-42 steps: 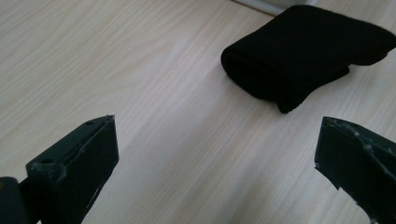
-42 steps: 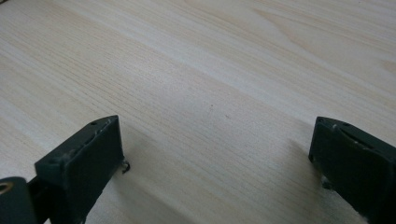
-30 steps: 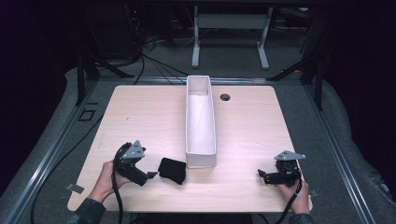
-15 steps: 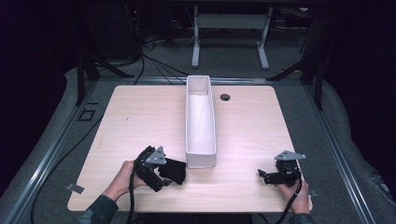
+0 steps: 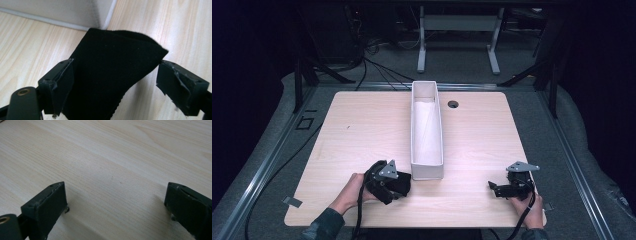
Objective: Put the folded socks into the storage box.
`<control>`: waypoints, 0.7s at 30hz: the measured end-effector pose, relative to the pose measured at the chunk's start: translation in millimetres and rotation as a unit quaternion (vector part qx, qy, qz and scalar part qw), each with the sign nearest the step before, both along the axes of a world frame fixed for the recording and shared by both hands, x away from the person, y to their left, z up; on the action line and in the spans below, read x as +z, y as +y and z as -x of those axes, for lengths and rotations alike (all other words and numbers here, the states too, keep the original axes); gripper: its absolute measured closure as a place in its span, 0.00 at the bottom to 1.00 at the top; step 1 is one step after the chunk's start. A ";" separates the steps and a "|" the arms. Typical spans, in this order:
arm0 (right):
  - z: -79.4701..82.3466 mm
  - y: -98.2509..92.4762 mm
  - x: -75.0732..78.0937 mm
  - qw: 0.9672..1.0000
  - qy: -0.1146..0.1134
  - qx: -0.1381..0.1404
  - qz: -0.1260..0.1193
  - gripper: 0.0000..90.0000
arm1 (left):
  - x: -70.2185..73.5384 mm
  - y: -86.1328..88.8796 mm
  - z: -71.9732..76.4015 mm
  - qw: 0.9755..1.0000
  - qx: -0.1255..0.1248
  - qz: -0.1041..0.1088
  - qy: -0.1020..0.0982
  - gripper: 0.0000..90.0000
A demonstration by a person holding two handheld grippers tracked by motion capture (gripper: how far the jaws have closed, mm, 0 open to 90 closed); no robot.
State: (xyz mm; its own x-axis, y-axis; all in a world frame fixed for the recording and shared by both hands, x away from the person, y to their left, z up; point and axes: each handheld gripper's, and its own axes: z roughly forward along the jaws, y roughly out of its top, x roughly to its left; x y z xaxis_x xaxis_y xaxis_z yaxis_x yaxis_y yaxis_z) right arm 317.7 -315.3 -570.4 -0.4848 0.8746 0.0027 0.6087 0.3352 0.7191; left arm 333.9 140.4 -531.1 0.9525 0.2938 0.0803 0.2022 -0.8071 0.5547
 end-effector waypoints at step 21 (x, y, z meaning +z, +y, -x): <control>0.0 0.0 -0.1 1.000 0.000 0.000 0.000 0.04 | -3.7 6.9 7.5 0.999 0.006 -0.039 -0.031 0.37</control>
State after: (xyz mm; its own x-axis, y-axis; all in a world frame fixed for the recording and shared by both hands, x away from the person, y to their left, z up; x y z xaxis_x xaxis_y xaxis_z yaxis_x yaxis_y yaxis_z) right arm 317.7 -315.3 -570.5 -0.4850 0.8745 0.0024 0.6083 0.3354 0.7194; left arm 326.4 147.4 -534.8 0.9416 0.2956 0.1615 0.1797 -0.8464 0.5014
